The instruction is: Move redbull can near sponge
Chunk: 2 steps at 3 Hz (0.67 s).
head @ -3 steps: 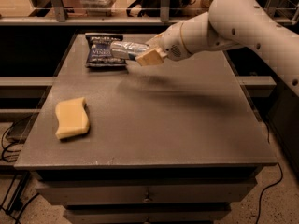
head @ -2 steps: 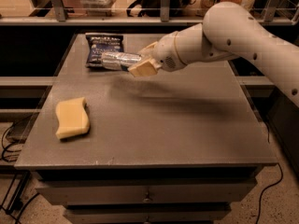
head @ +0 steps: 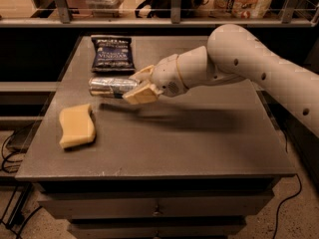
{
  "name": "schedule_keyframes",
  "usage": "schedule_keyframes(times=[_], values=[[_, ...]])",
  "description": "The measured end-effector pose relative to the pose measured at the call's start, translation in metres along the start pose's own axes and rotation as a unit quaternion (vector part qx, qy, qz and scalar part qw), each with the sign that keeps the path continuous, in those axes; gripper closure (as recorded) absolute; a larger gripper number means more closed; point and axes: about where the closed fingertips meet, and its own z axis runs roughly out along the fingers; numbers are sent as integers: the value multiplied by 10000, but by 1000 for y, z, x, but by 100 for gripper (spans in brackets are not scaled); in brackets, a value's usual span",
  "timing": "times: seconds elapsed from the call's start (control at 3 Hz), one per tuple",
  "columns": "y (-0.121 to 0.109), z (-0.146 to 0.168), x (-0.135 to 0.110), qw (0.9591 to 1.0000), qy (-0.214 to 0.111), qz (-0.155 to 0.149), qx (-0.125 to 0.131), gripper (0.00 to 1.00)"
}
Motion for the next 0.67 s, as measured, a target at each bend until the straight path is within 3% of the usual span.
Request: schedule_keyframes(times=[0.33, 0.67], values=[[19, 3, 5, 9990, -133, -26, -417, 58], [29, 2, 11, 9981, -146, -15, -605, 35]])
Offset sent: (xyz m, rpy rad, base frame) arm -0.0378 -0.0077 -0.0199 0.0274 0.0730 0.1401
